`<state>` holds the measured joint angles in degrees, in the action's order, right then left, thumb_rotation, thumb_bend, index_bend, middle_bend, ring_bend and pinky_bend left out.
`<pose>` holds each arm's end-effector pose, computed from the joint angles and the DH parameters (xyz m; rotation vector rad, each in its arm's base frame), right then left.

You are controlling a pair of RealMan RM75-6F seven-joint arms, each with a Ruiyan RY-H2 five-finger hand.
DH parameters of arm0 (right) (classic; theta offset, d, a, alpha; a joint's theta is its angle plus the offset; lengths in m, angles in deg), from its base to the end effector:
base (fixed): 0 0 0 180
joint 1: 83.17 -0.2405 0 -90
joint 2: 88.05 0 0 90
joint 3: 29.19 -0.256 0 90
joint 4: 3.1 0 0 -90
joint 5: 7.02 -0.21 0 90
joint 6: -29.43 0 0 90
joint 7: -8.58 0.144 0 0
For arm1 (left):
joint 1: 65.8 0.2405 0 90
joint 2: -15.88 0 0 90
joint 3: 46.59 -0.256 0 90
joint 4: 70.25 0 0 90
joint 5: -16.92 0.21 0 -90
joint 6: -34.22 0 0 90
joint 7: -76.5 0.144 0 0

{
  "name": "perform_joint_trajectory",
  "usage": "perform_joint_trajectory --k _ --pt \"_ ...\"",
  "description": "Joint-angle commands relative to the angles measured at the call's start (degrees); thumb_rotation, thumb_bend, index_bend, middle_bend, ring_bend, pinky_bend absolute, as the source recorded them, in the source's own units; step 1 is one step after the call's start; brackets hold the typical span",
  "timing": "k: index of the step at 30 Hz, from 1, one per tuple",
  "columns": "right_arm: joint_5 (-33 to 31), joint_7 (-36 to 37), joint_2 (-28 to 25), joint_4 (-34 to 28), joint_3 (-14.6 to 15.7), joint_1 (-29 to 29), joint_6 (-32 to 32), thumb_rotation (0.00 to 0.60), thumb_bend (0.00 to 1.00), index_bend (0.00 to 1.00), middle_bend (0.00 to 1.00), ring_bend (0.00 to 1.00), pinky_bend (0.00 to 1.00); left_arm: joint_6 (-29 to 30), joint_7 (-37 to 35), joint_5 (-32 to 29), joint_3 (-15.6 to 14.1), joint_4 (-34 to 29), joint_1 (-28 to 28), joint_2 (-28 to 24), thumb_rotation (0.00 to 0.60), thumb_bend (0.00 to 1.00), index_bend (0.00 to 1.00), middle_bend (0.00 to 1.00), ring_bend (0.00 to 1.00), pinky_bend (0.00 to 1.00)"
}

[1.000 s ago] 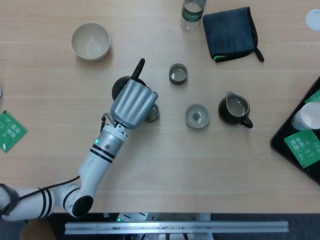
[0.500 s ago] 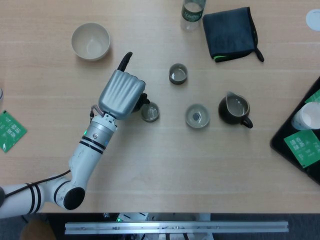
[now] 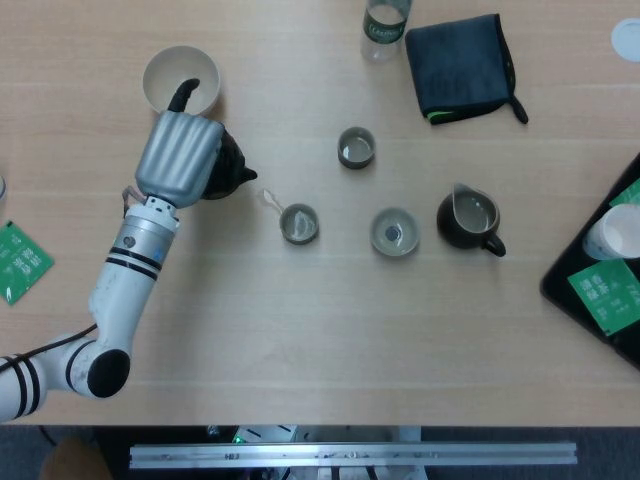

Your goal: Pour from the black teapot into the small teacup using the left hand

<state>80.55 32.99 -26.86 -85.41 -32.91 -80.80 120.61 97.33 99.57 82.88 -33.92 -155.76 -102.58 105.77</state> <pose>-0.3539 -0.1423 0.2096 1.2025 -1.0047 1.0661 -0.1604 0.3368 0.0033 -1.7019 -0.8928 -0.9807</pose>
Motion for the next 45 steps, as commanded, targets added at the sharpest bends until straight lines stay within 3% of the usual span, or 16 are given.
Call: perform_joint_trajectory --k 1,16,35,38,42,45 --pt "0.08 -0.17 -0.02 -0.16 0.05 -0.08 -0.1 0.6 0.0 0.36 0.39 0.23 0.23 -0.58 -2.6 -0.71 -0.59 1.79 1.03 -0.52 0.535 0.41 0.88 1.0 0.76 0.11" --pt "0.0 -0.6 -0.19 -0.7 0.13 0.08 0.12 0.6 0.0 0.36 0.39 0.23 0.23 -1.85 -8.66 -0.81 -3.37 10.08 3.4 1.92 0.538 0.41 0.81 0.92 0.68 0.11" --pt "-0.19 -0.95 -0.57 -1.14 0.01 0.35 0.56 0.6 0.0 0.36 0.39 0.23 0.23 -3.97 -10.73 -1.03 -4.03 15.98 4.23 4.6 0.536 0.41 0.76 0.83 0.61 0.11" --pt "-0.16 -1.08 -0.6 -1.3 -0.02 0.33 0.58 0.6 0.0 0.36 0.39 0.23 0.23 -4.52 -10.15 -1.37 -4.08 15.76 4.27 4.22 0.509 0.4 0.73 0.81 0.59 0.11" --pt "-0.09 -1.24 -0.66 -1.46 -0.06 0.28 0.63 0.6 0.0 0.36 0.39 0.23 0.23 -4.97 -9.32 -1.74 -4.05 14.27 4.31 3.17 0.384 0.4 0.64 0.75 0.53 0.11" --pt "0.0 -1.3 -0.66 -1.57 -0.07 0.21 0.61 0.6 0.0 0.36 0.39 0.23 0.23 -5.01 -8.92 -1.81 -3.95 13.15 4.32 2.46 0.346 0.39 0.58 0.69 0.48 0.11"
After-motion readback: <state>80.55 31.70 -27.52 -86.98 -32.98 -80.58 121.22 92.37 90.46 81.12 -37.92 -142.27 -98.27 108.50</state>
